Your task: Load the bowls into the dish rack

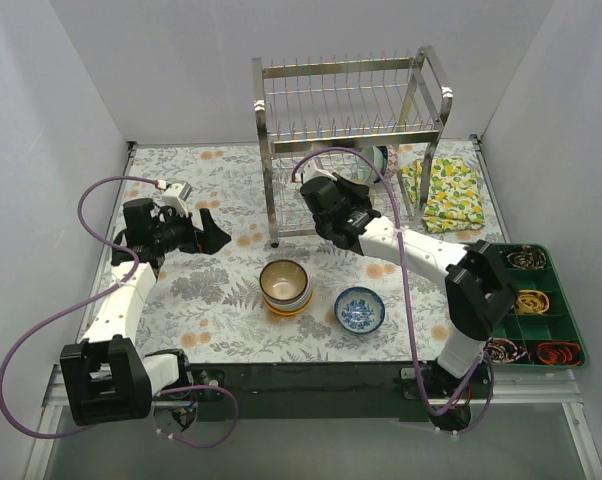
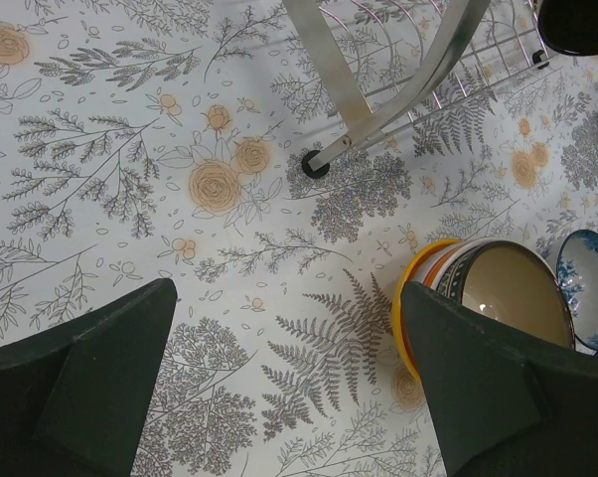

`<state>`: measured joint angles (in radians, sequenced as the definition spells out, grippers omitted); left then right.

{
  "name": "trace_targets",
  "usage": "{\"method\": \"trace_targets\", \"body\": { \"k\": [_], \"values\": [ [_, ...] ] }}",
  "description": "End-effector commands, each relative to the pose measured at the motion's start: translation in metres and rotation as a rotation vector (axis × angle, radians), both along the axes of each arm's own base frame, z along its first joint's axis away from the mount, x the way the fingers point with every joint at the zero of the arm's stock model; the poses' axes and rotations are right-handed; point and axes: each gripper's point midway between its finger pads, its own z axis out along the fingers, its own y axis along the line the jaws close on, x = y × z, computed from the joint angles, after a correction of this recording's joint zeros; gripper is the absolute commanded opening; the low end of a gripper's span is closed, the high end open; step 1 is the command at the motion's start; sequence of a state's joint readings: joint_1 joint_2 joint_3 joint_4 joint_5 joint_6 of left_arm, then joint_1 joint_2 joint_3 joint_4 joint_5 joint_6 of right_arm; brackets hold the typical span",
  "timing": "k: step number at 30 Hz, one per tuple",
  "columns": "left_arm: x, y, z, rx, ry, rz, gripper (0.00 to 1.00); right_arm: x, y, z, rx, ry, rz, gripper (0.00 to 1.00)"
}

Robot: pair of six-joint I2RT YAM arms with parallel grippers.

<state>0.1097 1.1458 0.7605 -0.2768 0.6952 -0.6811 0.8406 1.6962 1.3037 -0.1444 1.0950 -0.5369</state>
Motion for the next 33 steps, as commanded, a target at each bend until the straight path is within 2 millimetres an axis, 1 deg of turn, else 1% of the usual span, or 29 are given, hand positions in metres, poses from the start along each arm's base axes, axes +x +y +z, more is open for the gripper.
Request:
{"method": "trace_targets", "body": {
  "k": [1, 3, 4, 5, 6, 7, 10, 13, 15, 19, 20, 21, 23, 25, 26, 27, 31, 32, 33],
  "values": [
    [-0.002, 0.002, 0.010, 0.013, -0.050, 0.004, 0.98, 0.019, 0.003, 0.040, 0.034, -0.171, -0.092, 0.01],
    [-0.002, 0.003, 0.012, 0.022, -0.059, 0.007, 0.98, 0.024, 0.004, 0.047, 0.056, -0.198, -0.113, 0.01],
    [-0.002, 0.003, 0.012, 0.023, -0.061, 0.008, 0.98, 0.028, 0.005, 0.042, 0.044, -0.190, -0.116, 0.01],
    [-0.003, 0.004, 0.011, 0.025, -0.058, 0.009, 0.98, 0.031, 0.005, 0.041, 0.038, -0.189, -0.122, 0.01],
    [-0.003, 0.003, 0.011, 0.025, -0.058, 0.007, 0.98, 0.034, 0.006, 0.047, 0.050, -0.205, -0.133, 0.01],
    [-0.003, 0.004, 0.011, 0.027, -0.061, 0.009, 0.98, 0.039, 0.005, 0.042, 0.040, -0.199, -0.143, 0.01],
    [-0.005, 0.004, 0.009, 0.032, -0.061, 0.011, 0.98, 0.049, 0.005, 0.042, 0.044, -0.209, -0.170, 0.01],
    [-0.008, 0.005, 0.007, 0.036, -0.057, 0.012, 0.98, 0.058, 0.000, 0.034, 0.030, -0.206, -0.201, 0.01],
    [-0.009, 0.005, 0.006, 0.038, -0.054, 0.014, 0.98, 0.063, -0.006, 0.030, 0.026, -0.209, -0.233, 0.01],
    [-0.011, 0.005, 0.007, 0.040, -0.057, 0.015, 0.98, 0.073, -0.008, 0.019, 0.013, -0.201, -0.250, 0.01],
    [-0.011, 0.006, 0.007, 0.044, -0.062, 0.018, 0.98, 0.075, -0.008, 0.020, 0.014, -0.207, -0.258, 0.01],
    [-0.012, 0.006, 0.005, 0.045, -0.055, 0.019, 0.98, 0.078, -0.009, 0.016, 0.004, -0.206, -0.267, 0.01],
    [-0.013, 0.006, 0.003, 0.045, -0.054, 0.022, 0.98, 0.083, -0.010, 0.021, 0.005, -0.235, -0.287, 0.01],
    [-0.015, 0.007, 0.000, 0.042, -0.047, 0.024, 0.98, 0.090, -0.012, 0.017, -0.007, -0.243, -0.307, 0.01],
    [-0.016, 0.008, 0.000, 0.041, -0.046, 0.028, 0.98, 0.093, -0.012, 0.024, 0.008, -0.267, -0.321, 0.01],
    [-0.017, 0.008, -0.001, 0.040, -0.042, 0.030, 0.98, 0.097, -0.013, 0.020, 0.004, -0.267, -0.329, 0.01],
    [-0.024, 0.009, -0.010, 0.035, -0.026, 0.034, 0.98, 0.106, -0.012, 0.021, 0.015, -0.290, -0.356, 0.01],
    [-0.025, 0.008, -0.010, 0.035, -0.028, 0.031, 0.98, 0.106, -0.012, 0.021, 0.019, -0.296, -0.359, 0.01],
    [-0.026, 0.007, -0.009, 0.030, -0.034, 0.025, 0.98, 0.108, -0.011, 0.017, 0.002, -0.288, -0.358, 0.01]
  ]
}}
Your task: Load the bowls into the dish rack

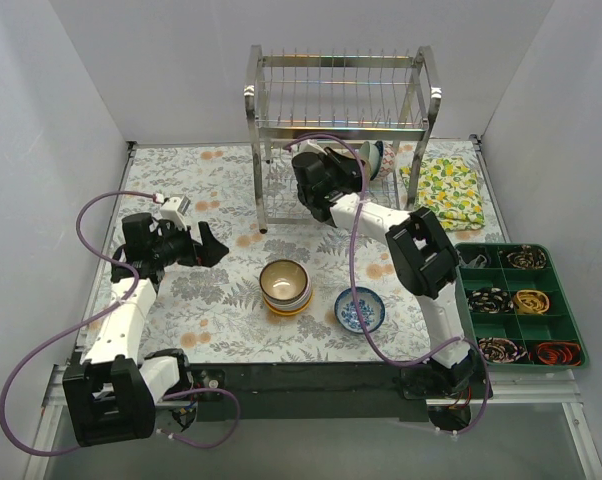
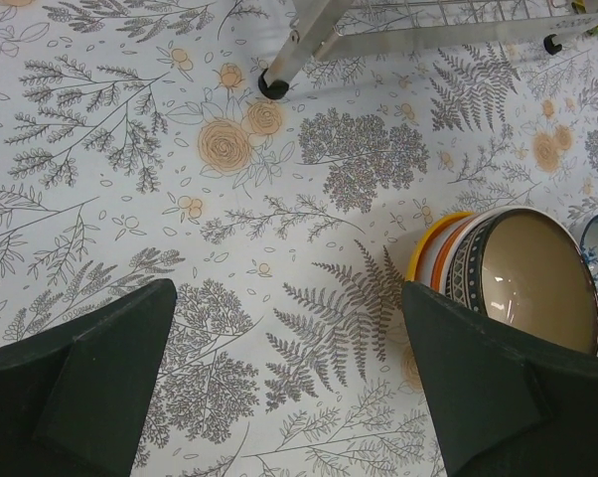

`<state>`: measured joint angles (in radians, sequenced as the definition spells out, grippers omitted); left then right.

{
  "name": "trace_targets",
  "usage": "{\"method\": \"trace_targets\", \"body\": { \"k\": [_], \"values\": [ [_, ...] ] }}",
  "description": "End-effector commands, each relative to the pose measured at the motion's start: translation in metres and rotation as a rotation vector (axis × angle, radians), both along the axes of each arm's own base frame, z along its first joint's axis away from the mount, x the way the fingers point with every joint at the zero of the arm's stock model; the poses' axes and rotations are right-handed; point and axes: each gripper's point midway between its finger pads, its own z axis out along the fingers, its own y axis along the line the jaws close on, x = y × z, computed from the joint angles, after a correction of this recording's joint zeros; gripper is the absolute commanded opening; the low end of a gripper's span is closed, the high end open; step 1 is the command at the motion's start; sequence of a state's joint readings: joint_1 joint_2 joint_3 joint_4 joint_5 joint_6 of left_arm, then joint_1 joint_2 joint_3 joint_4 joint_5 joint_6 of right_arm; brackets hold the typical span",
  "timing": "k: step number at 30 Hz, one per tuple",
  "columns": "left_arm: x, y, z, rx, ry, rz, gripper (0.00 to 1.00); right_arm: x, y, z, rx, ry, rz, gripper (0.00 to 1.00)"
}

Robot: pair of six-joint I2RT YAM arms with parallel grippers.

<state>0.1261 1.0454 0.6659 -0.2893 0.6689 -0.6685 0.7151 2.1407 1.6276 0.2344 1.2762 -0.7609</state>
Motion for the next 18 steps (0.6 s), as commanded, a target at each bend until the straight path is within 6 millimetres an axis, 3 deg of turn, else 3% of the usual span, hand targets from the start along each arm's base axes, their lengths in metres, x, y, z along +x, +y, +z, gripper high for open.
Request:
{"method": "trace_targets", "body": {
  "k": [1, 5, 9, 10, 13, 15, 17, 18],
  "values": [
    [-0.005, 0.000, 0.004, 0.003, -0.036, -0.008, 0.98, 0.007, -0.013, 0.039, 0.071, -0.144, -0.107, 0.01],
    [-0.006, -0.012, 0.010, -0.051, -0.057, -0.070, 0.98, 0.009, -0.012, 0.030, 0.057, -0.139, -0.115, 0.01],
    [-0.003, -0.031, 0.038, -0.157, -0.183, -0.180, 0.98, 0.009, -0.012, 0.021, 0.042, -0.126, -0.115, 0.01],
    [0.003, -0.037, 0.055, -0.185, -0.264, -0.216, 0.98, 0.010, -0.011, 0.021, 0.042, -0.126, -0.115, 0.01],
    [0.025, -0.042, 0.071, -0.237, -0.324, -0.249, 0.98, 0.010, -0.010, 0.017, 0.038, -0.124, -0.117, 0.01],
    [0.041, -0.046, 0.064, -0.308, -0.248, -0.255, 0.95, 0.011, -0.009, 0.015, 0.034, -0.121, -0.116, 0.01],
    [0.059, -0.048, 0.081, -0.348, -0.278, -0.257, 0.92, 0.010, -0.010, 0.015, 0.035, -0.124, -0.121, 0.01],
    [0.068, -0.049, 0.074, -0.365, -0.258, -0.254, 0.89, 0.010, -0.010, 0.013, 0.028, -0.120, -0.122, 0.01]
  ]
}}
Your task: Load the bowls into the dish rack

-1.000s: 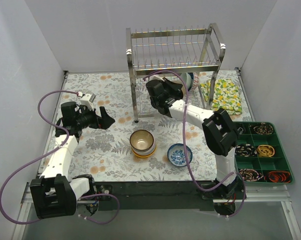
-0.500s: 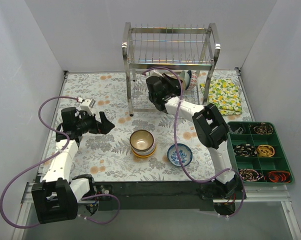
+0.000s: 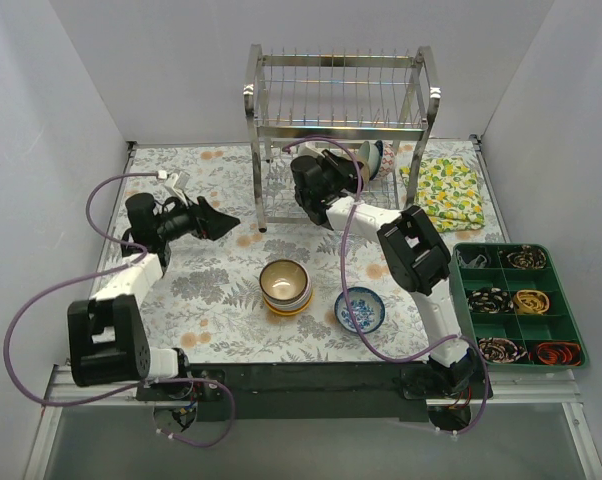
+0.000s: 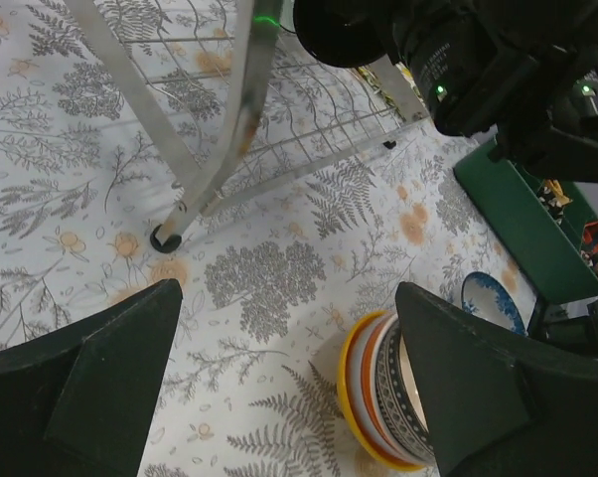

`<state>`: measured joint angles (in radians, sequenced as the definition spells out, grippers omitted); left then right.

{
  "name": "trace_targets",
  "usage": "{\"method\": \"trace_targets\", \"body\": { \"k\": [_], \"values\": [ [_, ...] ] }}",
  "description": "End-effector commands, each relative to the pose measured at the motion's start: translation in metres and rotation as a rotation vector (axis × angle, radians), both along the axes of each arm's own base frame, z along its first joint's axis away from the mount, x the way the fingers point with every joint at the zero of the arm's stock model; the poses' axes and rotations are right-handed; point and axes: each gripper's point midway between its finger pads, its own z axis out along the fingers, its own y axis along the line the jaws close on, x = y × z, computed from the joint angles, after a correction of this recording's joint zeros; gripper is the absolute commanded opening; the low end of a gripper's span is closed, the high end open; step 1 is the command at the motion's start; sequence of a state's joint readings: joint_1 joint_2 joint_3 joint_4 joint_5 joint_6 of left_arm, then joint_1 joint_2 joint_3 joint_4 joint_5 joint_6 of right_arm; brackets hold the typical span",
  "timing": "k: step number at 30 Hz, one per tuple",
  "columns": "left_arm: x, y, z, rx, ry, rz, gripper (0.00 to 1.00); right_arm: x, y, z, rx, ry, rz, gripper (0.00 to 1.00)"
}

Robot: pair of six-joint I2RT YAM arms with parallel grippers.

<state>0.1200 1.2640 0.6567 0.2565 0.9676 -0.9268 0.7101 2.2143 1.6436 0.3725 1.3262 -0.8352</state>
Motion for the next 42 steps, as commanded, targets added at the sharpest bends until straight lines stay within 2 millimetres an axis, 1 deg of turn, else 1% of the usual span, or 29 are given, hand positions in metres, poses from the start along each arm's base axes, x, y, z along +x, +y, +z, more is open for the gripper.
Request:
{"method": "trace_targets", "body": {
  "k": [1, 2, 3, 4, 5, 6, 7, 10, 12, 13, 16, 17, 19, 20, 22, 23, 24, 27, 28, 30, 31, 32, 34, 35, 37, 38, 39, 40, 42],
  "values": [
    [0.036, -0.013, 0.047, -0.096, -0.150, -0.065, 0.88, 0.003, -0.010, 0.026, 0.052, -0.096, -0.076, 0.01],
    [0.044, -0.014, 0.040, -0.102, -0.130, -0.070, 0.86, 0.002, -0.010, 0.028, 0.060, -0.109, -0.085, 0.01],
    [0.048, -0.017, 0.039, -0.104, -0.130, -0.082, 0.84, 0.003, -0.008, 0.028, 0.059, -0.111, -0.083, 0.01],
    [0.053, -0.022, 0.047, -0.103, -0.156, -0.106, 0.78, 0.003, -0.007, 0.029, 0.063, -0.117, -0.083, 0.01],
    [0.056, -0.025, 0.046, -0.107, -0.152, -0.120, 0.76, 0.003, -0.005, 0.028, 0.064, -0.119, -0.083, 0.01],
    [0.061, -0.028, 0.037, -0.118, -0.119, -0.140, 0.75, 0.003, -0.002, 0.026, 0.066, -0.122, -0.081, 0.01],
    [0.063, -0.033, 0.037, -0.119, -0.128, -0.156, 0.74, 0.004, -0.001, 0.026, 0.062, -0.119, -0.081, 0.01],
    [0.071, -0.046, 0.032, -0.123, -0.141, -0.193, 0.74, 0.003, 0.002, 0.024, 0.061, -0.122, -0.078, 0.01],
    [0.084, -0.046, 0.028, -0.117, -0.145, -0.191, 0.73, 0.003, 0.004, 0.023, 0.062, -0.124, -0.076, 0.01],
    [0.085, -0.060, 0.027, -0.116, -0.146, -0.216, 0.73, 0.004, 0.003, 0.023, 0.058, -0.122, -0.077, 0.01],
    [0.105, -0.063, 0.022, -0.115, -0.151, -0.183, 0.75, 0.004, 0.004, 0.026, 0.063, -0.129, -0.077, 0.01],
    [0.112, -0.062, 0.015, -0.112, -0.137, -0.168, 0.75, 0.003, 0.003, 0.027, 0.065, -0.131, -0.078, 0.01],
    [0.123, -0.061, 0.018, -0.100, -0.162, -0.156, 0.75, 0.003, 0.002, 0.026, 0.063, -0.129, -0.081, 0.01],
    [0.128, -0.061, 0.013, -0.100, -0.153, -0.157, 0.74, 0.002, 0.002, 0.027, 0.063, -0.130, -0.079, 0.01],
    [0.135, -0.063, 0.016, -0.102, -0.165, -0.171, 0.68, 0.002, 0.003, 0.027, 0.063, -0.129, -0.077, 0.01],
    [0.137, -0.065, 0.010, -0.107, -0.153, -0.184, 0.63, 0.003, 0.002, 0.026, 0.061, -0.127, -0.076, 0.01],
    [0.140, -0.067, 0.014, -0.110, -0.158, -0.194, 0.55, 0.004, 0.003, 0.025, 0.060, -0.126, -0.076, 0.01],
    [0.138, -0.071, 0.013, -0.118, -0.151, -0.216, 0.43, 0.008, 0.003, 0.025, 0.065, -0.132, -0.079, 0.01],
    [0.134, -0.074, 0.011, -0.120, -0.140, -0.231, 0.33, 0.010, 0.003, 0.026, 0.068, -0.137, -0.084, 0.01],
    [0.126, -0.078, 0.011, -0.121, -0.136, -0.261, 0.27, 0.013, 0.004, 0.025, 0.073, -0.143, -0.085, 0.01],
    [0.121, -0.081, 0.010, -0.122, -0.130, -0.276, 0.23, 0.014, 0.004, 0.025, 0.075, -0.145, -0.087, 0.01],
    [0.115, -0.083, 0.008, -0.123, -0.124, -0.285, 0.21, 0.016, 0.004, 0.023, 0.073, -0.144, -0.088, 0.01],
    [0.106, -0.088, 0.008, -0.121, -0.121, -0.311, 0.17, 0.020, 0.005, 0.028, 0.084, -0.161, -0.092, 0.01],
    [0.102, -0.089, 0.004, -0.121, -0.110, -0.315, 0.12, 0.020, 0.006, 0.029, 0.086, -0.165, -0.090, 0.01],
    [0.094, -0.094, 0.007, -0.120, -0.113, -0.331, 0.09, 0.022, 0.006, 0.037, 0.104, -0.188, -0.091, 0.01],
    [0.091, -0.095, 0.006, -0.120, -0.108, -0.334, 0.04, 0.023, 0.006, 0.038, 0.103, -0.190, -0.089, 0.01],
    [0.088, -0.097, 0.003, -0.120, -0.095, -0.338, 0.03, 0.024, 0.006, 0.041, 0.107, -0.197, -0.089, 0.01],
    [0.084, -0.099, 0.005, -0.117, -0.101, -0.349, 0.00, 0.026, 0.007, 0.046, 0.120, -0.212, -0.090, 0.01],
    [0.080, -0.101, 0.005, -0.115, -0.089, -0.352, 0.00, 0.029, 0.004, 0.046, 0.120, -0.214, -0.097, 0.01]
  ]
}}
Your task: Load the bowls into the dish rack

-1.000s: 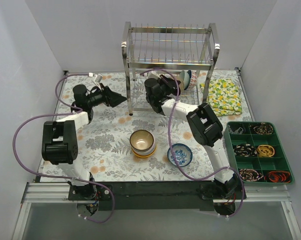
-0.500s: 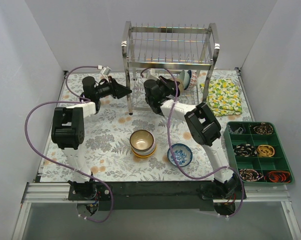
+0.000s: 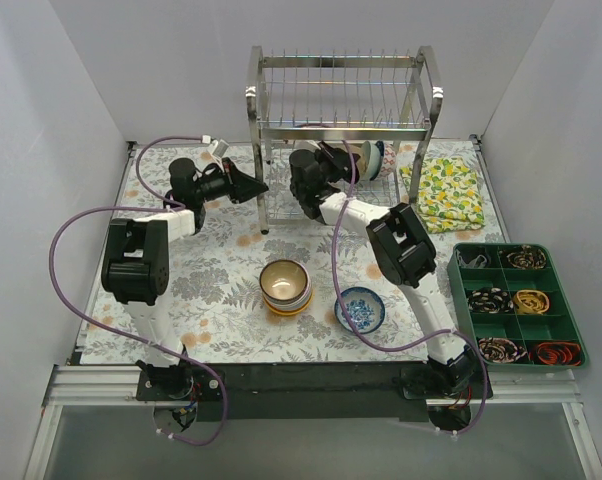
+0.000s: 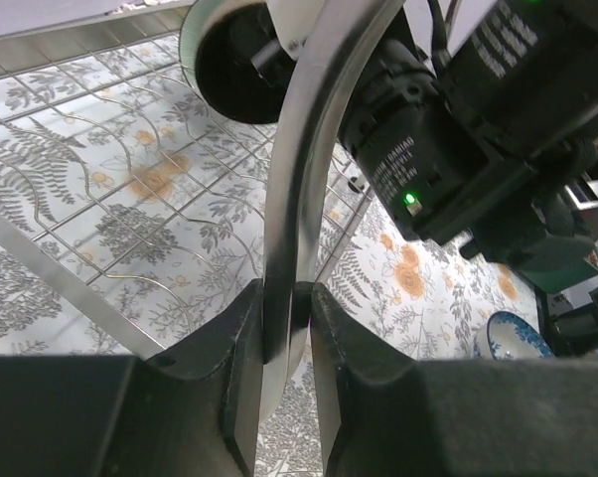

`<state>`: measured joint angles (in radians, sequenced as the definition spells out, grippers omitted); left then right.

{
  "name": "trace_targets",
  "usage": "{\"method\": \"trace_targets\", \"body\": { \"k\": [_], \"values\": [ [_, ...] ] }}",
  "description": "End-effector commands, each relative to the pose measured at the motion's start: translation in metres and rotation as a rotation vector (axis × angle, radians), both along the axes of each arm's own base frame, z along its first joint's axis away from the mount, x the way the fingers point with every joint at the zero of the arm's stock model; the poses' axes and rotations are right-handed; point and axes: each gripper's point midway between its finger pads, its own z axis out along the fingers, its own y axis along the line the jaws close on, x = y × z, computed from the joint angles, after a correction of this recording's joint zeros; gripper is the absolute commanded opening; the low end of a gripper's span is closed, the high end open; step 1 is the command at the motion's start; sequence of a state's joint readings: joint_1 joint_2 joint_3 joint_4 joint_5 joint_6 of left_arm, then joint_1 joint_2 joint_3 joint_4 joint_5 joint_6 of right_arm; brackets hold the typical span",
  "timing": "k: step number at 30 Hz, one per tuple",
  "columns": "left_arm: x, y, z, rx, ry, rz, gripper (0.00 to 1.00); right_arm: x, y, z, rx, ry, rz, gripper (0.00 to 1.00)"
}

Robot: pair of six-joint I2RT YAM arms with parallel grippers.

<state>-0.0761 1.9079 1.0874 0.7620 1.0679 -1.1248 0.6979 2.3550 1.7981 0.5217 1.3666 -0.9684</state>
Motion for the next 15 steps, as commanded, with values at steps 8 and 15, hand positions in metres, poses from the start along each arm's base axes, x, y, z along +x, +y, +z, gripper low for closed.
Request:
{"method": "trace_targets", "body": {
  "k": [8, 15],
  "values": [
    [-0.043, -0.022, 0.009, 0.022, 0.042, -0.084, 0.00, 0.017, -0.010, 0.037, 0.125, -0.165, -0.065, 0.01],
    [-0.053, -0.022, 0.013, 0.022, 0.039, -0.098, 0.00, 0.029, -0.018, 0.024, 0.125, -0.167, -0.086, 0.01]
  ]
}}
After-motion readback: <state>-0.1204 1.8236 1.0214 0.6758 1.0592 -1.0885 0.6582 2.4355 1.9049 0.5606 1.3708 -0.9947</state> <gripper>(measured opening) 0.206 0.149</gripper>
